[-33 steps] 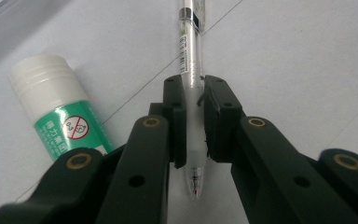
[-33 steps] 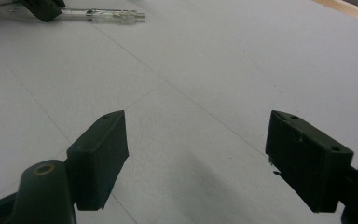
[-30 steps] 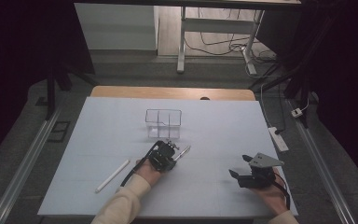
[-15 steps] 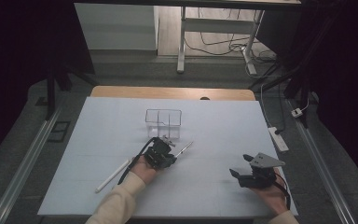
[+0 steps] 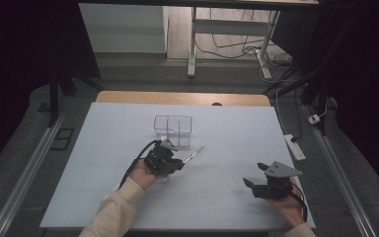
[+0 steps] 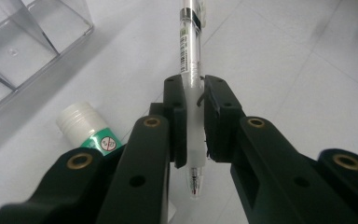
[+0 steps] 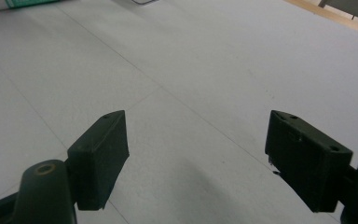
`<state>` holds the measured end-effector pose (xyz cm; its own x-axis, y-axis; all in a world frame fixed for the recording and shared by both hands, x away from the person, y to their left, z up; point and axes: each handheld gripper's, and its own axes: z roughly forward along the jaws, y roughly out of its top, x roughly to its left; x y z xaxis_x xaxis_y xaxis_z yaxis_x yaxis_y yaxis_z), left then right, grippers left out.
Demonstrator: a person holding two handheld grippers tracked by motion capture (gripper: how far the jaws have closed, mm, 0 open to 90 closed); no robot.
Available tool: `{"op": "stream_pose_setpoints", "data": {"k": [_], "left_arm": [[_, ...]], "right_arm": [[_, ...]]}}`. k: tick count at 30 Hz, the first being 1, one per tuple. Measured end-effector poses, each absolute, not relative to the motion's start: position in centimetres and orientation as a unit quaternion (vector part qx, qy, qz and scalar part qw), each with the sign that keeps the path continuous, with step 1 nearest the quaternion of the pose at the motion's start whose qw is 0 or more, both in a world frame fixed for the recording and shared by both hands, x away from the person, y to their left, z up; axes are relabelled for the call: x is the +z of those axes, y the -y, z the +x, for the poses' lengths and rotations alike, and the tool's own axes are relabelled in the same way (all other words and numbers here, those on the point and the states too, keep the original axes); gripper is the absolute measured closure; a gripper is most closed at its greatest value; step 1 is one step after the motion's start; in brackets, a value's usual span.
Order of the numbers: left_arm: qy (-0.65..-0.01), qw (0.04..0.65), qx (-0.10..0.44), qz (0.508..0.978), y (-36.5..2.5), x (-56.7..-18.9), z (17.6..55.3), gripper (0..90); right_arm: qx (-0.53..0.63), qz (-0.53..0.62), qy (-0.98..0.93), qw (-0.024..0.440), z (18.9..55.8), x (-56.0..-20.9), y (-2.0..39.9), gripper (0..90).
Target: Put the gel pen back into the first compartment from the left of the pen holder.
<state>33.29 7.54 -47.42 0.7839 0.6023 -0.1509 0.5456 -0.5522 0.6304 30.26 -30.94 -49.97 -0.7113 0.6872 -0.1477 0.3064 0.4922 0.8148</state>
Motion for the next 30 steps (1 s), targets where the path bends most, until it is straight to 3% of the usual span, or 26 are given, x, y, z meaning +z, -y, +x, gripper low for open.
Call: {"op": "stream_pose_setpoints", "data": {"k": [11,30], "left_arm": [[-0.288,0.36,0.038,0.887,-8.0,-46.6,33.3,80.0],[-0.262,0.338,0.033,0.903,-6.7,-47.0,32.9,80.0]], "right_arm": [[0.422,0.281,-0.832,0.225,30.0,-48.9,29.4,21.9],[0.431,0.237,-0.847,0.204,30.3,-47.8,26.5,25.1]]}}
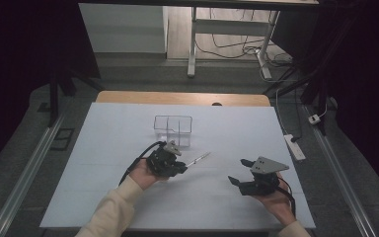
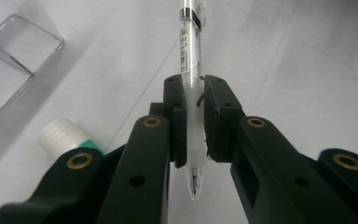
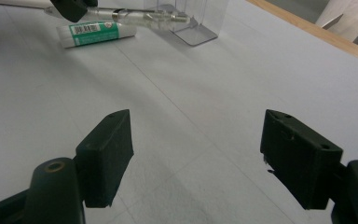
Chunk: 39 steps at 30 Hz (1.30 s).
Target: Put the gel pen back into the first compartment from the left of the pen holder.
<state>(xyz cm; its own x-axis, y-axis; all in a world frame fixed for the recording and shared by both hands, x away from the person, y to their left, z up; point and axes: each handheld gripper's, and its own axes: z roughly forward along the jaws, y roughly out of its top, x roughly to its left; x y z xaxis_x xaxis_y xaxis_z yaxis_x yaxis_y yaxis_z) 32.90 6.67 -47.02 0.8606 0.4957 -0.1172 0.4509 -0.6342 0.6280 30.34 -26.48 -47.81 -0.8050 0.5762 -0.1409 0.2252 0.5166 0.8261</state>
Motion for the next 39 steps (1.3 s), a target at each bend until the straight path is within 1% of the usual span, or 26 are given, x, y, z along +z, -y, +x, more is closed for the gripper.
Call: {"op": "stream_pose_setpoints", "data": {"k": [13,29,39], "left_arm": [[-0.252,0.329,0.03,0.909,-6.1,-47.2,32.9,79.9],[-0.244,0.321,0.019,0.915,-5.2,-47.6,32.8,79.9],[-0.241,0.317,0.018,0.917,-4.7,-47.8,32.8,79.9]], "right_arm": [[0.434,0.222,-0.849,0.206,30.4,-47.6,25.6,24.9],[0.423,0.182,-0.863,0.206,30.7,-47.0,22.7,25.0],[0.417,0.154,-0.874,0.198,30.8,-46.6,20.6,27.4]]}}
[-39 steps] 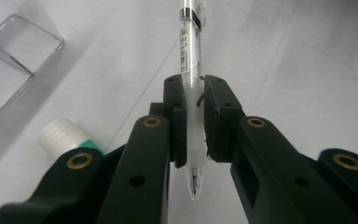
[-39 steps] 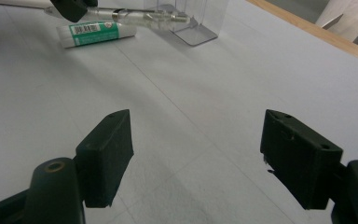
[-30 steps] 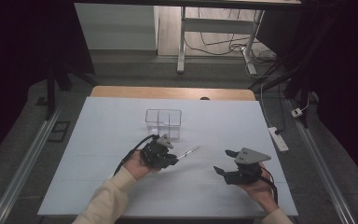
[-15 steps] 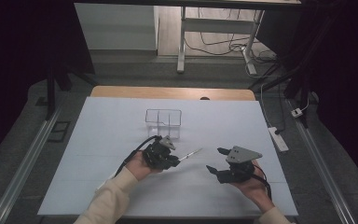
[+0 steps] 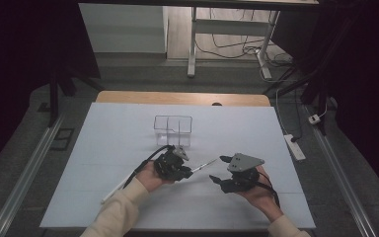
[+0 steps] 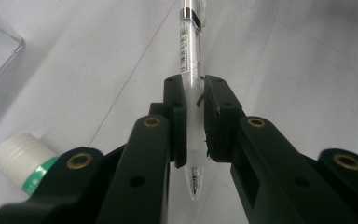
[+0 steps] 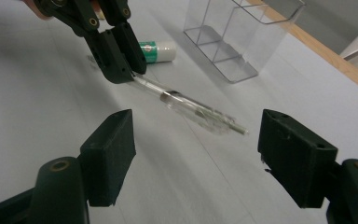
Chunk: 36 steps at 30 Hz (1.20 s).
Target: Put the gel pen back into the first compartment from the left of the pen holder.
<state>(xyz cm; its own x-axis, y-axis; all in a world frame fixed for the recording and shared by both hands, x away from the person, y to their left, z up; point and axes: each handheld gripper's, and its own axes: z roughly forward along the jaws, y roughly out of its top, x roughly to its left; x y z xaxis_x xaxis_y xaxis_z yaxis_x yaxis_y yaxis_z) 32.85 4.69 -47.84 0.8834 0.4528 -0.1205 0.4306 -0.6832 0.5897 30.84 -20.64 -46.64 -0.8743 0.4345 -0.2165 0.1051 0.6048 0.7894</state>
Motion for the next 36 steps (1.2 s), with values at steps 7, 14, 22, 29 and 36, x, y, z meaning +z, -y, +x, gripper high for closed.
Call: {"op": "stream_pose_setpoints", "data": {"k": [7,14,22,29,36], "left_arm": [[-0.238,0.314,0.014,0.919,-4.4,-48.0,32.8,79.9],[-0.235,0.313,0.009,0.92,-4.2,-48.1,32.8,79.9],[-0.231,0.314,0.005,0.921,-4.1,-48.1,32.8,79.9],[-0.224,0.319,-0.011,0.921,-4.1,-48.1,32.7,79.9],[-0.217,0.332,-0.026,0.918,-4.4,-47.6,32.7,79.9]], "right_arm": [[0.405,0.138,-0.884,0.19,31.1,-46.9,19.3,29.4],[0.392,0.129,-0.892,0.183,31.5,-47.3,18.5,33.1],[0.378,0.124,-0.9,0.179,31.8,-47.6,17.8,37.9],[0.352,0.108,-0.912,0.182,32.0,-48.1,17.2,45.8],[0.314,0.071,-0.927,0.195,31.8,-48.6,16.7,56.7]]}}
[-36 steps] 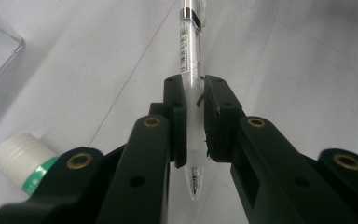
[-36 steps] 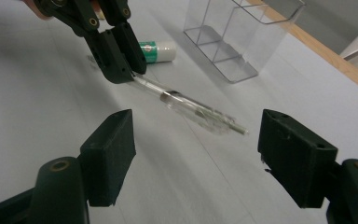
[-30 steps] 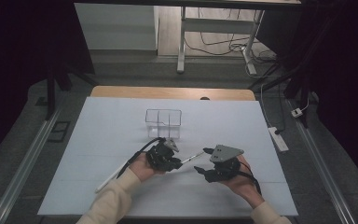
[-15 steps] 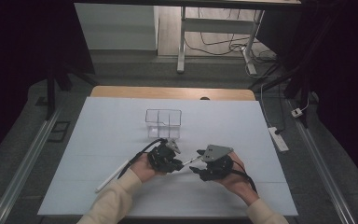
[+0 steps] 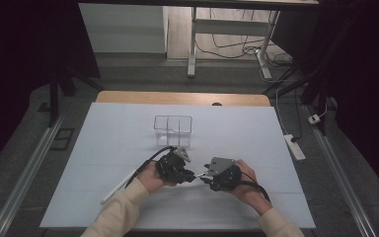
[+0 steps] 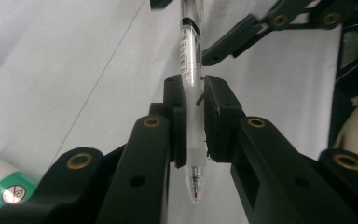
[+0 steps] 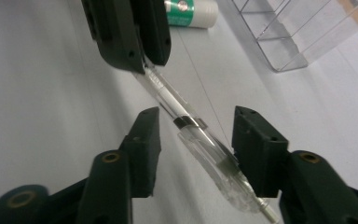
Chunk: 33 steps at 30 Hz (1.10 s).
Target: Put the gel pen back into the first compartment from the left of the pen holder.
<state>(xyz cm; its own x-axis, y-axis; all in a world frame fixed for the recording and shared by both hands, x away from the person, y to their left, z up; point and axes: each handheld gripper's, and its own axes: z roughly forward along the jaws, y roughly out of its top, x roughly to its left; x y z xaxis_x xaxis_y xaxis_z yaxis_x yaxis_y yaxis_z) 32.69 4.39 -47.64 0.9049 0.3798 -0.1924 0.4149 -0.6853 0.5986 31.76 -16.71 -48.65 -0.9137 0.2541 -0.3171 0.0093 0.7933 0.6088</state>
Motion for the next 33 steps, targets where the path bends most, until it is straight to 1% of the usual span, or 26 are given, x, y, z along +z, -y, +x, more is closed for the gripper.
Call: {"op": "stream_pose_setpoints", "data": {"k": [1,7,9,10,15,18,19,22,23,24,25,27,31,32,33], "left_arm": [[-0.217,0.335,-0.029,0.917,-4.4,-47.6,32.7,79.9],[-0.216,0.35,-0.038,0.911,-4.8,-47.2,32.8,79.8],[-0.216,0.355,-0.04,0.909,-4.9,-47.1,32.8,79.8],[-0.216,0.357,-0.041,0.908,-5.0,-47.1,32.8,79.6],[-0.22,0.371,-0.028,0.902,-5.2,-47.0,32.7,78.2],[-0.225,0.38,-0.02,0.897,-5.3,-46.9,32.7,74.5],[-0.228,0.382,-0.015,0.896,-5.4,-46.8,32.7,74.5],[-0.235,0.387,0.007,0.891,-5.5,-46.8,32.6,67.6],[-0.238,0.388,0.017,0.89,-5.5,-46.7,32.5,62.9],[-0.239,0.391,0.026,0.889,-5.6,-46.6,32.5,54.9],[-0.24,0.395,0.034,0.886,-5.7,-46.5,32.4,54.9],[-0.243,0.407,0.044,0.879,-6.0,-46.3,32.3,45.3],[-0.252,0.43,0.055,0.865,-6.7,-46.0,32.3,36.1],[-0.256,0.433,0.057,0.862,-6.9,-45.9,32.3,36.1],[-0.257,0.434,0.06,0.862,-7.0,-45.9,32.3,33.9]], "right_arm": [[0.314,0.071,-0.927,0.195,31.8,-48.6,16.7,56.7],[0.302,0.048,-0.932,0.195,31.7,-48.7,16.7,66.0],[0.301,0.043,-0.932,0.198,31.6,-48.8,16.7,67.2],[0.297,0.03,-0.932,0.205,31.5,-48.9,16.7,69.5],[0.29,0.013,-0.934,0.207,31.4,-48.9,16.7,73.1],[0.301,0.006,-0.933,0.197,31.4,-48.9,16.8,76.1],[0.301,0.006,-0.933,0.197,31.4,-48.9,16.8,76.1],[0.306,0.005,-0.934,0.186,31.4,-48.8,16.8,77.9],[0.31,0.011,-0.932,0.187,31.4,-48.8,16.8,78.0],[0.315,0.016,-0.931,0.184,31.5,-48.8,17.0,78.1],[0.315,0.016,-0.931,0.184,31.5,-48.8,17.0,78.1],[0.325,0.021,-0.928,0.181,31.6,-48.7,17.2,78.1],[0.338,0.043,-0.922,0.183,31.8,-48.6,17.8,78.2],[0.338,0.043,-0.922,0.183,31.8,-48.6,17.8,78.2],[0.34,0.044,-0.922,0.183,31.9,-48.5,17.9,78.2]]}}
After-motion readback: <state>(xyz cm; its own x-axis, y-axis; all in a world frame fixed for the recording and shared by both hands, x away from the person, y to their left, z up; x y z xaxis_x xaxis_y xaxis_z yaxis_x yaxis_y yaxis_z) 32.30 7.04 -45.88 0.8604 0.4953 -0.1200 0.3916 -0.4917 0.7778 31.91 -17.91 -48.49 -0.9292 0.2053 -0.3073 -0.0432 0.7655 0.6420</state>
